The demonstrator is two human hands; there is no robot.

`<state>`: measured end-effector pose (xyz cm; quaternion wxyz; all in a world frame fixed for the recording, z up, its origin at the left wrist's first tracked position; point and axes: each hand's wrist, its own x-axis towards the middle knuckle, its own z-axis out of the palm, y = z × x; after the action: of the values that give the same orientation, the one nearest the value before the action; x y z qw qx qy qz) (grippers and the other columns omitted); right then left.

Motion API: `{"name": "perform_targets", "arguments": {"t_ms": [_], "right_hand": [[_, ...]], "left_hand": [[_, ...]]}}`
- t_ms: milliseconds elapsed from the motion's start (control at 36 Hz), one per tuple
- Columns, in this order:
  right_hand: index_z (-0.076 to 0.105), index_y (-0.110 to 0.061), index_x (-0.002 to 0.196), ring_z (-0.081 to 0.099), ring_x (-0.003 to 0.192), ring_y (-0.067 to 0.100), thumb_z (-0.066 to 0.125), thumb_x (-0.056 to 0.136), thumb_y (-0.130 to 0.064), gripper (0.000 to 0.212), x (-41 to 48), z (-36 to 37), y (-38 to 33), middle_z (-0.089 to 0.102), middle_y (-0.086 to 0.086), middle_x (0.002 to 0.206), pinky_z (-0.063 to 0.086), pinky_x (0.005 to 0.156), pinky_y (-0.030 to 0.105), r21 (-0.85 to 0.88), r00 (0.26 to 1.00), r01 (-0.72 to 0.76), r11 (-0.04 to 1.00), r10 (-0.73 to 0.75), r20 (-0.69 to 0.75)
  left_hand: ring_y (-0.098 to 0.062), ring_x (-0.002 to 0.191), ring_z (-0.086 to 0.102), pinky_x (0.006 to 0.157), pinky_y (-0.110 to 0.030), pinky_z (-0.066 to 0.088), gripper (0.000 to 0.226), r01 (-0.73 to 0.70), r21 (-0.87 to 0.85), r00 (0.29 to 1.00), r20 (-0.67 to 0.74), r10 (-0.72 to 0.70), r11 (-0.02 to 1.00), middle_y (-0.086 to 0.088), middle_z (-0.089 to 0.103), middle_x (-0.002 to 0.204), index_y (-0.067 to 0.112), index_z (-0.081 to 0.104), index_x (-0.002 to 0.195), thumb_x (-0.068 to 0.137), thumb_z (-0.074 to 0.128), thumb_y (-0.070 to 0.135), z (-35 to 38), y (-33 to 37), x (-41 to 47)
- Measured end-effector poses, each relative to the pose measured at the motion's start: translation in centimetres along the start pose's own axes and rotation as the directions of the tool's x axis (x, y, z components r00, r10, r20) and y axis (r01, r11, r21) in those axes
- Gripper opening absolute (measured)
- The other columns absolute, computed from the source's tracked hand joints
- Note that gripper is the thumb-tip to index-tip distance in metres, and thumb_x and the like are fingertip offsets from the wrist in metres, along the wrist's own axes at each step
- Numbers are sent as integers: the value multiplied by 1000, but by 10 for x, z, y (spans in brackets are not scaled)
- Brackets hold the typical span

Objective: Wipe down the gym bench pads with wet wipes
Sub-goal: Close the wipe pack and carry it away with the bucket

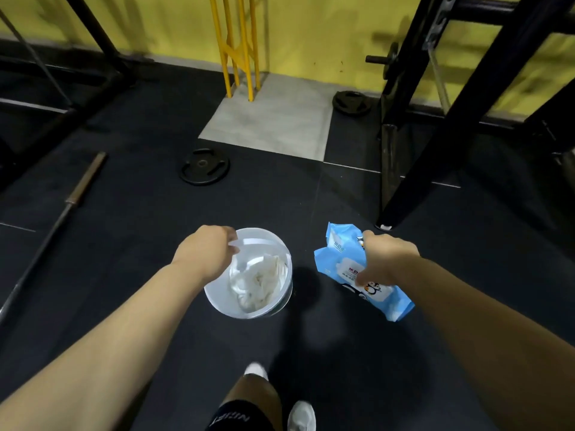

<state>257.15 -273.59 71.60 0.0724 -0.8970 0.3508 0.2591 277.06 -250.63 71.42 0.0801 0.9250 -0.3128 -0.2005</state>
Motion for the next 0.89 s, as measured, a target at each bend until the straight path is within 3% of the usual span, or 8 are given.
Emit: {"name": "perform_targets", "arguments": {"t_ms": [222, 500, 667, 833, 889], "right_hand": [[36, -22, 100, 57, 77, 17, 80, 62, -50, 65, 166, -79, -22, 57, -5, 92, 44, 63, 31, 6, 998, 53, 999, -52, -16], [34, -24, 130, 61, 87, 19, 77, 66, -51, 81, 349, -196, -35, 59, -4, 102, 46, 65, 30, 56, 1000, -14, 998, 16, -20], [36, -23, 125, 55, 77, 17, 78, 67, -49, 76, 459, -251, -29, 51, -6, 90, 46, 64, 29, 47, 999, -45, 998, 44, 9], [39, -24, 127, 59, 102, 21, 79, 66, -46, 76, 591, -300, -18, 57, -2, 115, 46, 76, 32, 38, 999, -3, 999, 1, 38], [37, -24, 130, 59, 102, 22, 78, 67, -45, 78, 634, -317, -16, 57, -1, 115, 45, 73, 31, 43, 999, 5, 999, -6, 37]], "left_hand": [[-24, 83, 59, 68, -33, 52, 19, -26, 38, 999, 34, 25, 999, -2, 62, 101, 24, 61, 109, 93, 54, 29, -48, 7, 183], [-29, 93, 61, 79, -39, 53, 23, -61, 121, 994, 94, 50, 991, -6, 63, 109, 18, 60, 113, 93, 53, 28, -120, 12, 398], [-27, 79, 58, 64, -31, 47, 15, -96, 170, 993, 81, 83, 981, -5, 60, 95, 19, 62, 104, 93, 52, 22, -149, 23, 529], [-23, 76, 53, 63, -29, 42, 14, -67, 153, 998, 25, 64, 986, -4, 57, 95, 17, 62, 102, 94, 51, 14, -178, 37, 658], [-23, 78, 54, 65, -31, 46, 14, -73, 156, 997, 17, 71, 985, -5, 58, 101, 16, 62, 100, 94, 50, 12, -187, 43, 699]]}}
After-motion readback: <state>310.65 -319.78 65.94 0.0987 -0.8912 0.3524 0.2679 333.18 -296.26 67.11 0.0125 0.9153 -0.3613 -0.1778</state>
